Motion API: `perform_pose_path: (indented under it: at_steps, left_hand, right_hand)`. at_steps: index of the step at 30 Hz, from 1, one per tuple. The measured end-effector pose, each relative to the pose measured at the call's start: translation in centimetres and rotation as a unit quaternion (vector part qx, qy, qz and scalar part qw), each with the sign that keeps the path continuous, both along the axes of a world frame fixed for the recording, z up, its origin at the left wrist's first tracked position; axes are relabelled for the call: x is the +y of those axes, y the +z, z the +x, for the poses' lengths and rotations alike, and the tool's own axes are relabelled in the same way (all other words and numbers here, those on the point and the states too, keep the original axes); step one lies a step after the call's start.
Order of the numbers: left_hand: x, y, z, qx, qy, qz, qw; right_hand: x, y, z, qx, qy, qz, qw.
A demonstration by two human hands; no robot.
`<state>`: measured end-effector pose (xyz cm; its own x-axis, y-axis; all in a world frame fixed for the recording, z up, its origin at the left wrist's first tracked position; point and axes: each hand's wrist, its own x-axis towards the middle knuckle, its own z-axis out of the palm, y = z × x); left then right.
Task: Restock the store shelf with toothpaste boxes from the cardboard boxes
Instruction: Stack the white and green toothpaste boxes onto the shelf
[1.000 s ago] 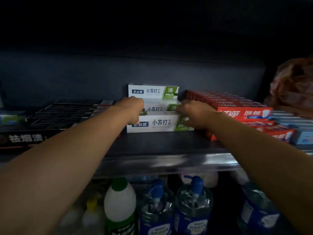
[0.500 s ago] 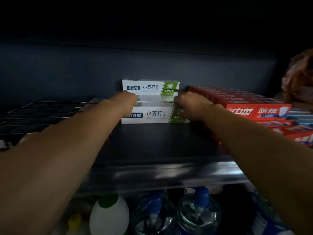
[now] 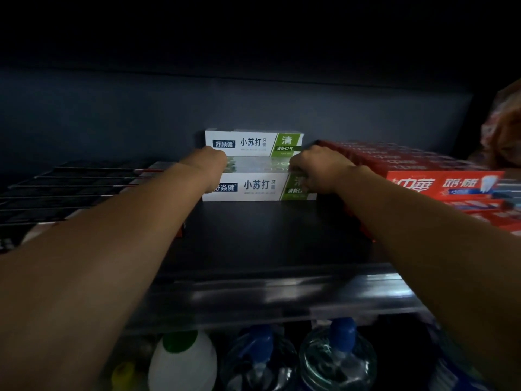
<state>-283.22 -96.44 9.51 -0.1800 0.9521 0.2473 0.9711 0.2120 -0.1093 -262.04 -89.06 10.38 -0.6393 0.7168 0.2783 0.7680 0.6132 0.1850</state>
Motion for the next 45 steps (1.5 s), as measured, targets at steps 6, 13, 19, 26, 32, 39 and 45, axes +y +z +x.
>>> perform_pose_path:
  at_steps: [6, 13, 19, 26, 32, 39, 45]
  left_hand:
    - [-1.0, 0.7, 0.4, 0.001, 0.000, -0.013, 1.000]
    - [-5.1, 3.1, 2.2, -0.013, -0.051, 0.006, 0.999]
    - [-12.2, 4.1, 4.3, -0.031, -0.098, 0.016, 0.995]
    - [-22.1, 1.0, 6.4, -0.019, -0.151, -0.012, 0.988]
    - [-28.6, -7.6, 6.9, -0.048, -0.167, -0.109, 0.979]
    - [-33.0, -19.1, 6.9, -0.114, -0.166, -0.218, 0.955]
    - [-34.2, -27.6, 6.1, -0.168, -0.137, -0.303, 0.928]
  right_hand:
    - [-0.5, 0.1, 0.2, -0.027, -0.002, 0.001, 1.000]
    - [-5.0, 1.1, 0.5, -0.052, 0.023, 0.030, 0.998]
    - [-12.2, 1.9, 1.6, -0.049, 0.058, 0.062, 0.995]
    - [-21.6, -1.5, 4.2, -0.026, 0.102, 0.047, 0.993]
    - [-28.0, -10.3, 5.2, -0.032, 0.155, -0.036, 0.987]
    - [-33.4, -22.3, 4.2, -0.084, 0.157, -0.196, 0.964]
    - [-35.0, -33.4, 3.4, -0.119, 0.160, -0.320, 0.926]
